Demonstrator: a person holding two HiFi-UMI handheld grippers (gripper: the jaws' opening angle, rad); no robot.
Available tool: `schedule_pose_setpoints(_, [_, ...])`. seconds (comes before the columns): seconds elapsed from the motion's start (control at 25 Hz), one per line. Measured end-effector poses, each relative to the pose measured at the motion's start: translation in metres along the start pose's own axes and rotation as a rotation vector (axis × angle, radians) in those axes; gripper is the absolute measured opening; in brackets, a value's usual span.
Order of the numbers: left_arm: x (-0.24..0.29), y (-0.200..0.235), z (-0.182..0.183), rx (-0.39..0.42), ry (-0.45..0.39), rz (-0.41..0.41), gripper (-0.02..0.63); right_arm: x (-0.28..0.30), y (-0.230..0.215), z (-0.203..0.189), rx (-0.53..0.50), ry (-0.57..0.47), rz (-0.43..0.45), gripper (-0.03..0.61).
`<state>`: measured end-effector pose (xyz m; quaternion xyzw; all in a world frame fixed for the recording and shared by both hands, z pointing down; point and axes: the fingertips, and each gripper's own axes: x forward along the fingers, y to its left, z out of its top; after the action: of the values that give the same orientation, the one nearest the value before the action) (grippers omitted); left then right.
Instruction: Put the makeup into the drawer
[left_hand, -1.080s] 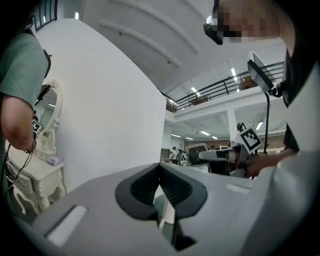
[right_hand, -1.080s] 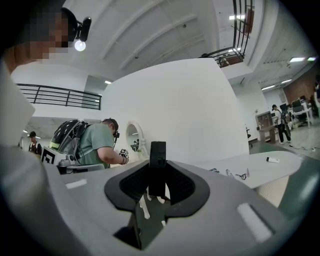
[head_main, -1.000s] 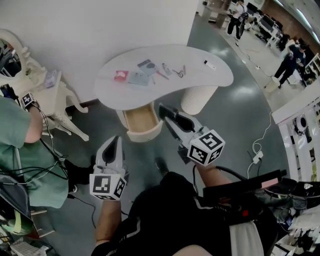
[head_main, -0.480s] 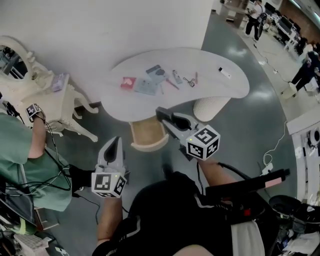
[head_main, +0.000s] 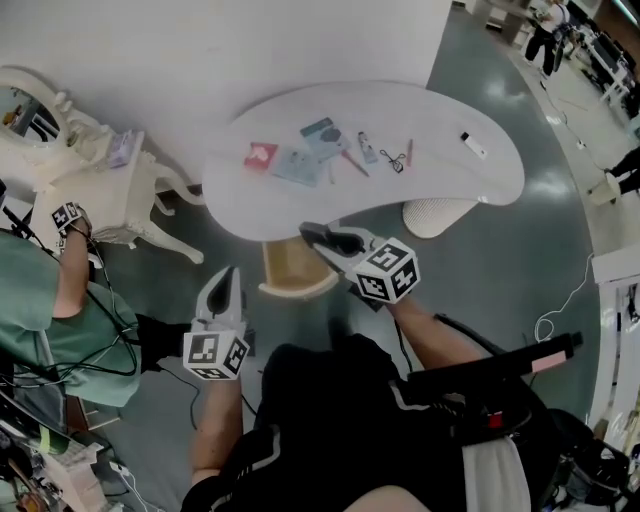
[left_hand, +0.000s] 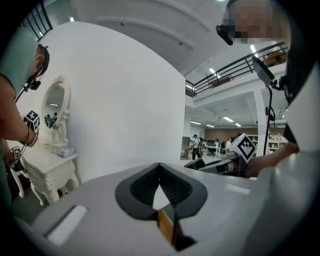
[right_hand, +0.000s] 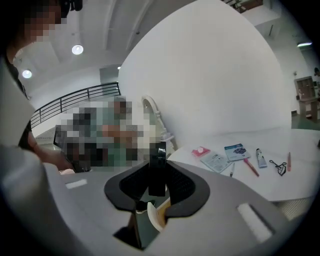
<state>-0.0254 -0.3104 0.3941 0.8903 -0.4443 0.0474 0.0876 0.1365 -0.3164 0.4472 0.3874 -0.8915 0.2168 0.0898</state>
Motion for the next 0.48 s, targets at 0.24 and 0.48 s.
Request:
schedule_pose_setpoints(0.24, [0.018,0.017,-0.039,-0.066,0.067,0.017,0.000,0.032,-0.014,-0.031,0.027,0.120,0.074,0.095])
schedule_pose_setpoints(0.48, [0.033,0.040,-0.082,-0.118,0.130,0.011,0.000,0.068,-0.017,-0.070,0.049,0.257,0.113,0.095])
